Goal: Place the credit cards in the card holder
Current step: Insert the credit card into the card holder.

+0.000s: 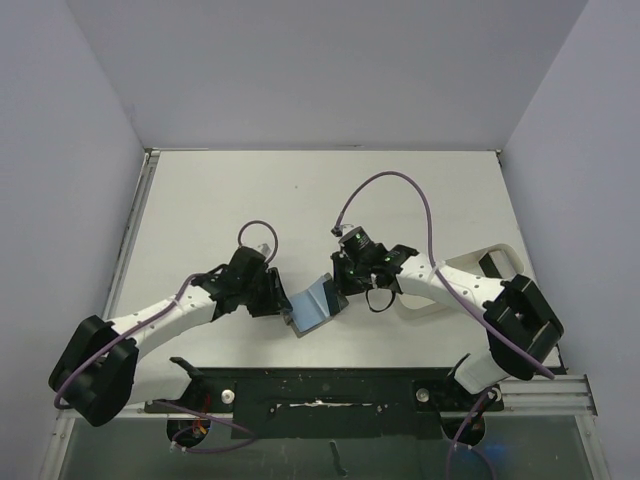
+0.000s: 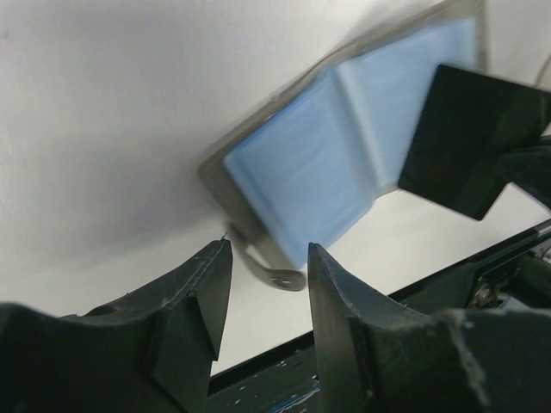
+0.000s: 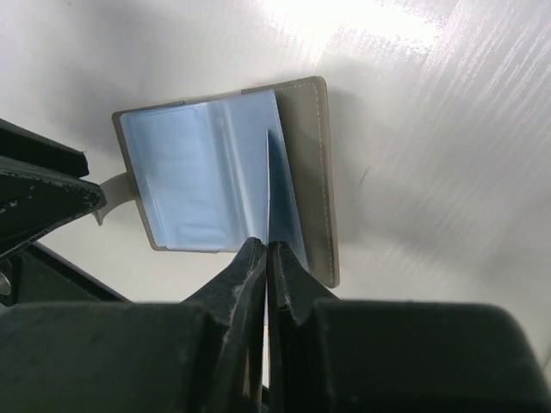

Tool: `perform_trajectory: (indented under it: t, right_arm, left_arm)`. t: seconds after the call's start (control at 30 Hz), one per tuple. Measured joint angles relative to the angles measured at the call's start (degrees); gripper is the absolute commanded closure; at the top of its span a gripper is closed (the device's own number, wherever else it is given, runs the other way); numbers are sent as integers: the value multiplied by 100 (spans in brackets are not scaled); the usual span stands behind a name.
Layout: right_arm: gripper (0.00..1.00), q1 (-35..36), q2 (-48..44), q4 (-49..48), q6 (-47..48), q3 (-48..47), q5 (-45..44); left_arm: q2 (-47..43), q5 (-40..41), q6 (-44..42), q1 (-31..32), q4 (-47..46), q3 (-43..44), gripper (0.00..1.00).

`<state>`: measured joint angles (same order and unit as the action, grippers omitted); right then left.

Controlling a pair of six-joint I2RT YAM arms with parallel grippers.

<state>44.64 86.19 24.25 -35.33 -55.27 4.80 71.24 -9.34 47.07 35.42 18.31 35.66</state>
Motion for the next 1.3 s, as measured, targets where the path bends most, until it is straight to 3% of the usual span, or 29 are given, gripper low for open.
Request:
perform_trajectory:
  t: [0.43, 0.53, 0.7, 0.93, 1.3]
  right_arm:
    - [100, -4, 188, 24, 37, 0, 20]
    - [100, -17, 188, 24, 70, 0, 24]
    - [100, -107, 188, 85, 199, -35, 42]
    - [100, -385, 247, 280, 433, -374, 133]
    - [100, -420, 1102, 367, 730, -1172, 339]
  left_arm:
    - [299, -208, 33, 0, -116, -328, 62]
    - [385, -326, 59, 0, -221, -345, 72]
    - [391, -479, 157, 0, -400, -439, 100]
    - [444, -468, 39, -17, -435, -437, 100]
    - [647, -396, -811, -278, -74, 42, 100]
